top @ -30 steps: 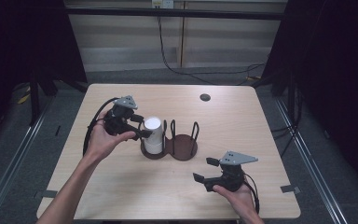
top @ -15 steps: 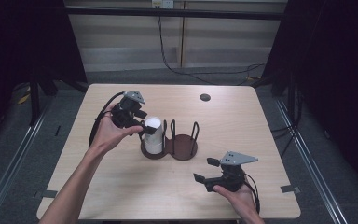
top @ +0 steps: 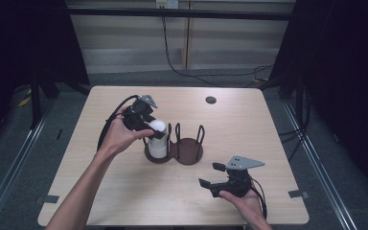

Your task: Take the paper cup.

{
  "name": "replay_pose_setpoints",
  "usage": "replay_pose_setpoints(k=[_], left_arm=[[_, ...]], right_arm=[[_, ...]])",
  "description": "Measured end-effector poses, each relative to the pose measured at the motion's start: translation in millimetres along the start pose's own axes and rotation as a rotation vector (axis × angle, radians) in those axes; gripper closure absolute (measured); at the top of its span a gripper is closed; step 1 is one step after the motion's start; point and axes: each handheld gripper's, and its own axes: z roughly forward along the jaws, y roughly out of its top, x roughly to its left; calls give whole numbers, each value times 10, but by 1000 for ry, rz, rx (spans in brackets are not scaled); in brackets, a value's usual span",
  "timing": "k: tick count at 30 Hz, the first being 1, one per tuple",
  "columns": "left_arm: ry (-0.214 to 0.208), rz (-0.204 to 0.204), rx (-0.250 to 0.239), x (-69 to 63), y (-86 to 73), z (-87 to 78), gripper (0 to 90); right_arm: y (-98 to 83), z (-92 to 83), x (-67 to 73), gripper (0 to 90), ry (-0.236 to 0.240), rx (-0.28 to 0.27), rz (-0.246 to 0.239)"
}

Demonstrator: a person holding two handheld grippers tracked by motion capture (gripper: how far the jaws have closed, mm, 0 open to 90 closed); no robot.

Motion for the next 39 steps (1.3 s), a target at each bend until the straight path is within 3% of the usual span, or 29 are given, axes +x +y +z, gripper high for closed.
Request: replay_pose_setpoints(k=[7,8,11,16,21,23,29,31,33,39], left_arm=[[-10,-1,19,21,3,33,273],[-5,-7,22,11,6,36,276],[8,26,55,16,17,30,303],[31,9,59,13,16,51,302],[18,21,78,23,26,70,332],[28,0,66,2,31,79,336],[35,-4,52,-15,48,48,341],[35,16,60,0,51,28,342],[31,-3,43,-3,48,16,344],[26,5,29,11,50,-49,348]], right_arm=[[-3,3,2,187,3,2,-2],[-4,4,1,187,3,2,1],[-6,8,-6,187,4,4,7],[-8,16,-6,187,5,6,10],[-11,16,-10,187,4,7,11],[-12,18,-10,187,4,9,12],[-13,20,-5,187,5,9,13],[-13,20,-5,187,5,9,13],[-13,25,-6,187,5,10,13],[-12,31,-6,187,5,12,9]])
